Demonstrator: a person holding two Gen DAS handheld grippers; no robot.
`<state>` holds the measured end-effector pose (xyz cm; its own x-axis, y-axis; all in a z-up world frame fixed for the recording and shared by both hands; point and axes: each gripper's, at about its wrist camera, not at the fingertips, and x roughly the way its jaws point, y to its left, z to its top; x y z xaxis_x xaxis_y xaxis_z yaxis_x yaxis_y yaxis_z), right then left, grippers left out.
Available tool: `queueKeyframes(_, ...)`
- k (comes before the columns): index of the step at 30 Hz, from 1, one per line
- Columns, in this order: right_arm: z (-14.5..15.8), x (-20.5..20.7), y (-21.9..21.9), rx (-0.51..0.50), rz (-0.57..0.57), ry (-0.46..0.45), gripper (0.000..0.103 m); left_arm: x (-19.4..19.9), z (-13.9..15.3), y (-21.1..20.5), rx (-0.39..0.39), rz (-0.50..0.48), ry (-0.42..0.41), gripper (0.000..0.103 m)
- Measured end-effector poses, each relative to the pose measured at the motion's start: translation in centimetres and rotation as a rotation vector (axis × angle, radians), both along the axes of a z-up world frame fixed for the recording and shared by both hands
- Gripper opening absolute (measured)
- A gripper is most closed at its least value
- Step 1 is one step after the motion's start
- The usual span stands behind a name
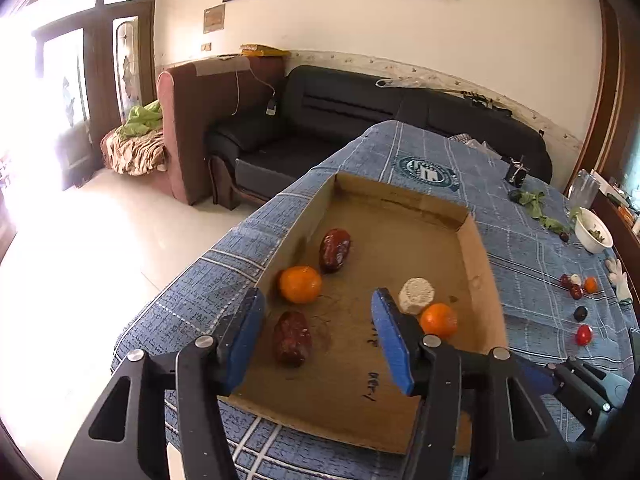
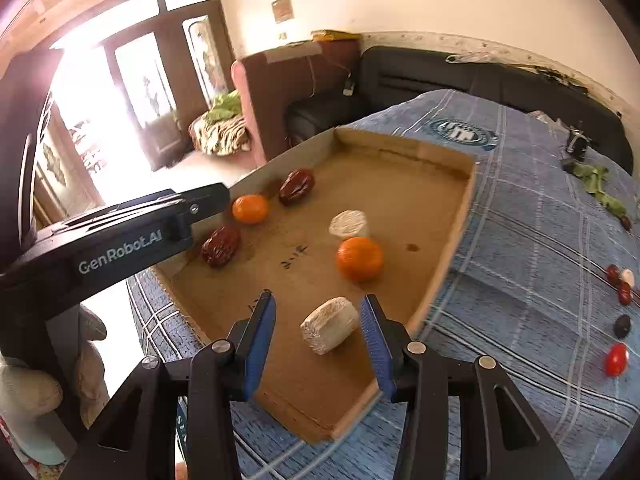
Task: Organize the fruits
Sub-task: 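Open both tools to drop the date and cube into the box, then move both open tools back over the remaining fruit on the table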
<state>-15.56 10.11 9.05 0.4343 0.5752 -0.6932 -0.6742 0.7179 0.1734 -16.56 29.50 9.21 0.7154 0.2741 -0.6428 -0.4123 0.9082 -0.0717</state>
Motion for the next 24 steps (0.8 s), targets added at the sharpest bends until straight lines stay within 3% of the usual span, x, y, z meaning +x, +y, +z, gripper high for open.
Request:
queueKeyframes(14,1.1,0.8,-12.3,0.067,-0.248,0.001,0.054,0.1,2.7,-7.3,0.075,-0.145,-0.044,0.062)
queueKeyframes(24,0.5,2.3,-21.8,0.09,-0.431,0.046,0.055,2.2,2.2,-13.6,0.083,-0.29,0.0,0.063)
